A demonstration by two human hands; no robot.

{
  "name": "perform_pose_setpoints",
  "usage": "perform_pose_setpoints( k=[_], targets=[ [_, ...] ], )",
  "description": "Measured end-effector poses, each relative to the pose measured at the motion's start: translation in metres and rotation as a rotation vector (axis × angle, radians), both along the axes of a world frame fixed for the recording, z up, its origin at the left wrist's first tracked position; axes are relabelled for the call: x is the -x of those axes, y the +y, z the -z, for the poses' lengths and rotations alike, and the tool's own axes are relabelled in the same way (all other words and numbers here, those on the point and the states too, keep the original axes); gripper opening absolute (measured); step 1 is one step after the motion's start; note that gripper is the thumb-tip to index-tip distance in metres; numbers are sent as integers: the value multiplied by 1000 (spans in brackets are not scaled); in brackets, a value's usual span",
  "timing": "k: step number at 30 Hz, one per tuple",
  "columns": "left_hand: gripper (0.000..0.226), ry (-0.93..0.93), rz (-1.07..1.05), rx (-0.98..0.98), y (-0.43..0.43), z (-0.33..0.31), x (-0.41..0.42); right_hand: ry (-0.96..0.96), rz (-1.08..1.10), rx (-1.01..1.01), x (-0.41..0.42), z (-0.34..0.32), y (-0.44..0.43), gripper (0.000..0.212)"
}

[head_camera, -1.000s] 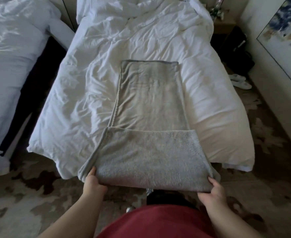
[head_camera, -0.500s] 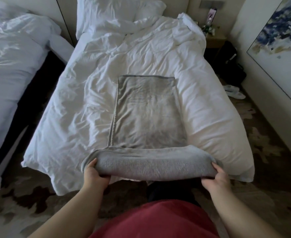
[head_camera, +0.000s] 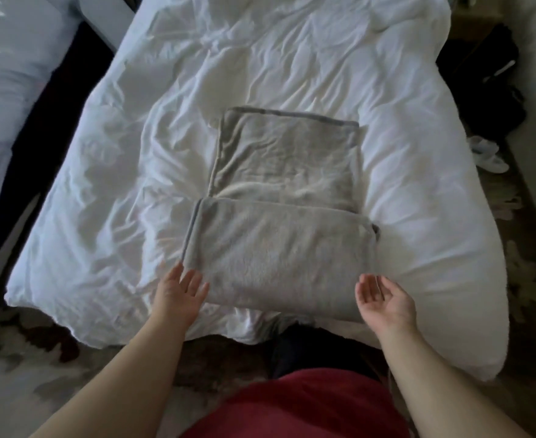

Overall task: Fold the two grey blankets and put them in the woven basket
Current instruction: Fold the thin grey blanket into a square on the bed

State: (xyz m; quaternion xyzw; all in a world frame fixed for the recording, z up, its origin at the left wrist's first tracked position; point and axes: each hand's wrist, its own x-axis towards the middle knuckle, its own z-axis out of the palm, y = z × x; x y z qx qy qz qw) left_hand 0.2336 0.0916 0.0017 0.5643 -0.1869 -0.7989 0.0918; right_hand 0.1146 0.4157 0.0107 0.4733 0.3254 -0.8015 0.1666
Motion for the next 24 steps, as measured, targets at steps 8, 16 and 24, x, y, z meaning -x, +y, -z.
perform_pose_setpoints(
  k=[8, 16, 24],
  targets=[
    [62, -363, 89, -94, 26, 70, -29, -443, -149, -150, -48, 89, 11, 44],
    [51, -175, -46, -165, 28, 92, -2, -312, -46, -35, -34, 114, 16, 65],
    [33, -184, -36, -98, 12, 16, 63, 2, -178, -21, 51, 41, -16, 37]
  ],
)
